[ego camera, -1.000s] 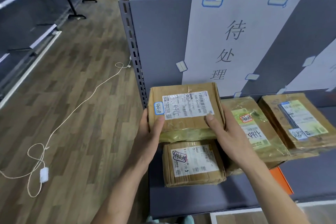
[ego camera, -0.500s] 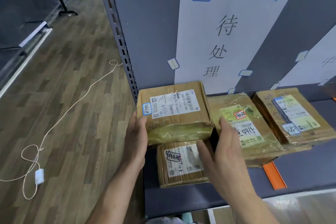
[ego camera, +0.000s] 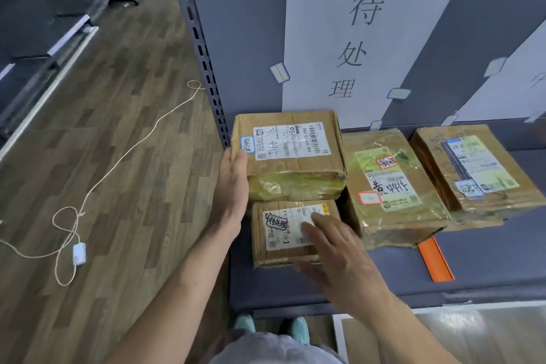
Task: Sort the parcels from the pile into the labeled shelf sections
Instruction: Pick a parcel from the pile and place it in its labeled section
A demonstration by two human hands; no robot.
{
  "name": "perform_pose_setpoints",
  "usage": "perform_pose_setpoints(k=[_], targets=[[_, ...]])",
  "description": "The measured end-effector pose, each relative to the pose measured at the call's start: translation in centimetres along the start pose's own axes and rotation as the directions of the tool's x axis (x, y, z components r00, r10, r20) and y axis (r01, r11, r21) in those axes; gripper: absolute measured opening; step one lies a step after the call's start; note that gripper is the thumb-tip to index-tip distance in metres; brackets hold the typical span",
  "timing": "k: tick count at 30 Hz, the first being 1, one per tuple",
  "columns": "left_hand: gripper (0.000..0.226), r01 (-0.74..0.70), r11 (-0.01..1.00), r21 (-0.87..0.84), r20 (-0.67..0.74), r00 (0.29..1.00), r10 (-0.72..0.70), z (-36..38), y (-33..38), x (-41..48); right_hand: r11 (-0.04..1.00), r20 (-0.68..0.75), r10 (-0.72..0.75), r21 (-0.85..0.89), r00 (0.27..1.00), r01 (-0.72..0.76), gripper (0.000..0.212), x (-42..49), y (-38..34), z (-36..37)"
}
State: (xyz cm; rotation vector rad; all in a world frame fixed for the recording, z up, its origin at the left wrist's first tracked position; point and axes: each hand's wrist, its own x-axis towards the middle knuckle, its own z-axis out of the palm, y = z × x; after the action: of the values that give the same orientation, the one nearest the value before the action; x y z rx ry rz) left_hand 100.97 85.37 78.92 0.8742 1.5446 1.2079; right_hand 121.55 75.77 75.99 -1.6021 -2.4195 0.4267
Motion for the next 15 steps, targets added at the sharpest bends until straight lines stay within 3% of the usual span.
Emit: perform_pose_setpoints(k=[3, 8, 15], targets=[[0.081, -0.001, 1.0, -0.018, 0.043, 0.999, 0.002, -0.4, -0.2, -0.3, 0.997, -0.01, -0.06, -0.042, 0.998, 0.059, 0.06, 0.4, 0.6, 0.3], [0.066, -0.012, 0.999, -0.046, 0.113, 0.994, 0.017, -0.7, -0.8, -1.3, 0.995, 0.04, -0.009, -0.098, 0.999, 0.013, 0.057, 0.6, 0.4, 1.6], [0.086, 0.01, 1.0, -0.021, 0.118, 0.993, -0.007, -0.8, -1.0, -1.3, 0.999, 0.047, -0.039, -0.028, 0.998, 0.04, 0.056, 0.9, 0.6, 1.3]])
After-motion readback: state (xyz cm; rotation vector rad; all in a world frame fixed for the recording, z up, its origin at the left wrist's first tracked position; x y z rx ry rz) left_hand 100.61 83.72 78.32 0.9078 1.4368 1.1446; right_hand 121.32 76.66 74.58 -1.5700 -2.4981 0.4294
